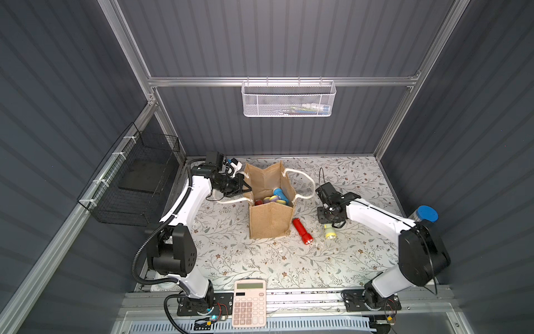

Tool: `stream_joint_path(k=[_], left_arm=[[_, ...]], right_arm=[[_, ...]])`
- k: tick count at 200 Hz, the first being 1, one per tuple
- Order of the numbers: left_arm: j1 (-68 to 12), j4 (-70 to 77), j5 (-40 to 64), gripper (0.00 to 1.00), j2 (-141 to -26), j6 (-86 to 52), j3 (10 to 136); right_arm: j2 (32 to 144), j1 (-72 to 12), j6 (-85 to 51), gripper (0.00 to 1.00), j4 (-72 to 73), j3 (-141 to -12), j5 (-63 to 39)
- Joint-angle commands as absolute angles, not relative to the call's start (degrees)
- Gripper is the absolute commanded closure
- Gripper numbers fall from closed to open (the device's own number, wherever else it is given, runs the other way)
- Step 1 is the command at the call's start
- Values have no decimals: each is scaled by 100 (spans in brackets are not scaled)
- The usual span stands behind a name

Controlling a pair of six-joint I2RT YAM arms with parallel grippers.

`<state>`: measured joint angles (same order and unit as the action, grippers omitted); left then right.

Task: Put the flashlights into the tote bags
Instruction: Pick up the flashlight from the center of the board, then place the flashlight in the canvas bag.

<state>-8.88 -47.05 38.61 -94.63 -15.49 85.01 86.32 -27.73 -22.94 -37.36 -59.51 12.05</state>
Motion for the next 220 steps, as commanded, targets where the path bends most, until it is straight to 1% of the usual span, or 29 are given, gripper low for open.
stream_joint_path(k=[1, 19, 39, 56, 73, 102, 122, 160, 181, 220], left_arm=[[-844, -4673, 3904, 100, -9367, -1459, 8650], [-844, -4669, 3955, 100, -9372, -1474, 8669], [-844, -4649, 3932, 100, -9322, -1478, 8640], [-843, -4649, 3929, 100, -9304, -1481, 8641], [-844, -4647, 3928, 100, -9277, -1478, 8632], [-844, -4615, 3927, 100, -9241, -1503, 8618], [-844, -4597, 3970, 100, -9253, -1537, 8611], [-844, -4614, 3984, 100, -9187, -1521, 8598], [-844, -4605, 3982, 100, -9149, -1512, 8587], [-844, -4649, 4021, 100, -9202, -1459, 8587]], right_arm=[[7909, -2504, -2307, 77, -3905, -6046, 1254], [7456, -2233, -2312, 77, -4142, -6348, 1465], [7194, -1991, -2241, 79, -4518, -6902, 1820], [7085, -1960, -2022, 79, -4598, -7431, 1803], [7062, -1955, -2048, 78, -4473, -7872, 1309], [7199, -1967, -2656, 80, -3780, -8245, -196], [7558, -2130, -3168, 80, -3275, -8473, -588], [8457, -2682, -3412, 80, -2509, -9127, -744], [9003, -2985, -3343, 80, -2386, -9672, -727], [9857, -3601, -2764, 80, -2347, -10569, -542]])
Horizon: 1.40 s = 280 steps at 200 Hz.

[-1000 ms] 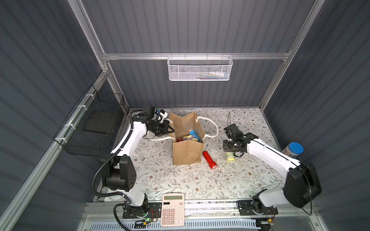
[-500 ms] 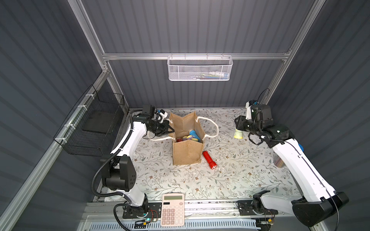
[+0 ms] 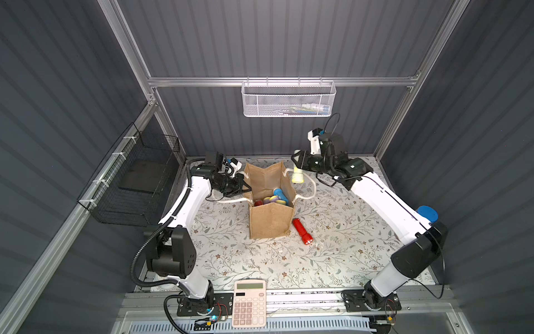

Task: Put the flashlights into the tote bags
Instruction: Place the flashlight in the canvas bag.

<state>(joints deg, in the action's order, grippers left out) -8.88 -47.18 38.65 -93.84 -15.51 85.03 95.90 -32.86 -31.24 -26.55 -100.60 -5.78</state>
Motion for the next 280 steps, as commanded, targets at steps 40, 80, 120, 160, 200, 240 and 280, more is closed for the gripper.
stream_joint_path(k=[40, 80, 120, 160, 200, 240, 280], left_arm=[[-844, -4654, 4058, 100, -9271, -1444, 8613], [-844, -4654, 4097, 100, -9325, -1450, 8610], [-844, -4657, 4088, 100, -9391, -1450, 8613], [-844, -4676, 4079, 100, -9429, -1433, 8613], [-844, -4702, 4065, 100, -9452, -1402, 8622], [-842, -4729, 4026, 100, -9497, -1406, 8644], [-844, -4728, 4005, 100, -9527, -1409, 8648]], right_arm=[[10457, -3887, -2646, 81, -2295, -10819, -598], [10909, -4173, -2409, 81, -2615, -10807, -317], [11156, -4356, -2352, 82, -2858, -10496, 82], [11393, -4491, -2389, 82, -3195, -10362, 471], [11581, -4526, -2596, 79, -3378, -10210, 887], [11815, -4526, -2780, 71, -3898, -10439, 1445], [12022, -4526, -2868, 63, -4091, -10545, 1377]])
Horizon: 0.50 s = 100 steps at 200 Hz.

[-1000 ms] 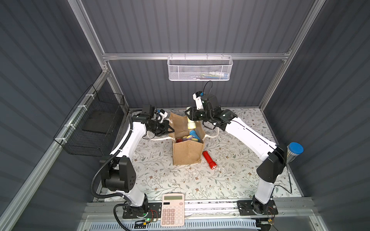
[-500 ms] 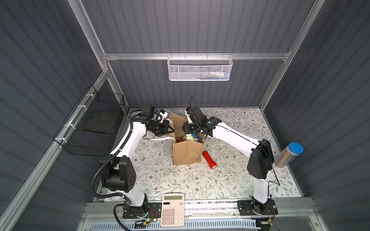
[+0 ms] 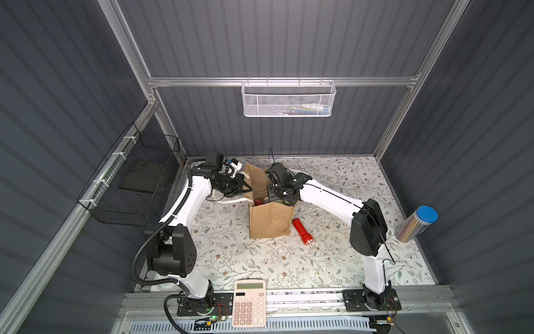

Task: Put the flashlights into the tote bags
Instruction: Place the flashlight in the canvas bag.

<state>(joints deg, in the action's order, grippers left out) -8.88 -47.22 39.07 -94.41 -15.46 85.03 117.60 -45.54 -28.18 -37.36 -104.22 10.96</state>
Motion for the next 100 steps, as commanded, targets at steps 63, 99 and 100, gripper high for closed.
stream_joint_path(k=[63, 99, 100], left_arm=[[-844, -4799, 3992, 100, -9460, -1320, 8691], [-844, -4790, 4008, 100, -9404, -1318, 8658], [-844, -4790, 4012, 100, -9404, -1318, 8657]], right_arm=[[11996, -4509, -2627, 39, -4006, -10674, 901], [11540, -4491, -2447, 34, -3752, -10468, 961], [11527, -4491, -2441, 34, -3739, -10463, 968]])
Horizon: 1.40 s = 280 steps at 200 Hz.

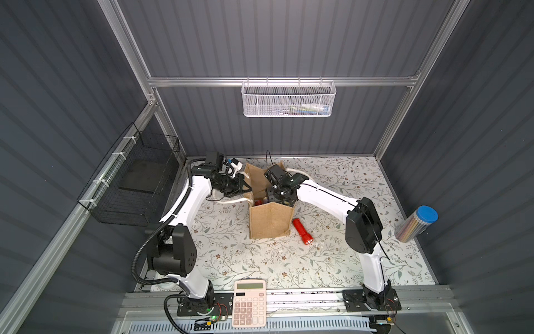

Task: Put the flashlights into the tote bags
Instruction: Place the flashlight in the canvas bag, then pick up the flashlight from the center of the board.

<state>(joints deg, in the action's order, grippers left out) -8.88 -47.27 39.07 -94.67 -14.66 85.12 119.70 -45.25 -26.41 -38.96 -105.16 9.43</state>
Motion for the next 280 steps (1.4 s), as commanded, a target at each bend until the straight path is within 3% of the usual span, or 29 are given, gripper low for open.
stream_joint_path(k=[1, 76, 133, 159, 170, 231, 261, 280], left_arm=[[-844, -4790, 4010, 100, -9404, -1318, 8657], [-844, -4749, 4026, 100, -9315, -1344, 8658], [-849, -4702, 4001, 100, -9264, -1367, 8579], [-844, -4702, 3981, 100, -9281, -1371, 8594], [-844, -4702, 3966, 100, -9290, -1375, 8596], [-844, -4684, 3947, 100, -9342, -1472, 8646], [-844, -4682, 3930, 100, -9303, -1489, 8633], [-844, -4685, 3912, 100, -9299, -1492, 8605]], right_arm=[[11507, -4487, -2433, 34, -3715, -10457, 972], [10066, -4430, -2101, 29, -2745, -9544, 981], [8497, -4163, -2344, 20, -1341, -7824, 1052], [7720, -3705, -2841, 11, -1205, -7102, 996], [7381, -3437, -3186, 1, -1211, -6796, 991], [5414, -2017, -4472, 1, -520, -4802, 155], [5321, -1338, -4244, 1, -825, -4541, -963], [5467, -1127, -4241, 1, -1169, -4430, -961]])
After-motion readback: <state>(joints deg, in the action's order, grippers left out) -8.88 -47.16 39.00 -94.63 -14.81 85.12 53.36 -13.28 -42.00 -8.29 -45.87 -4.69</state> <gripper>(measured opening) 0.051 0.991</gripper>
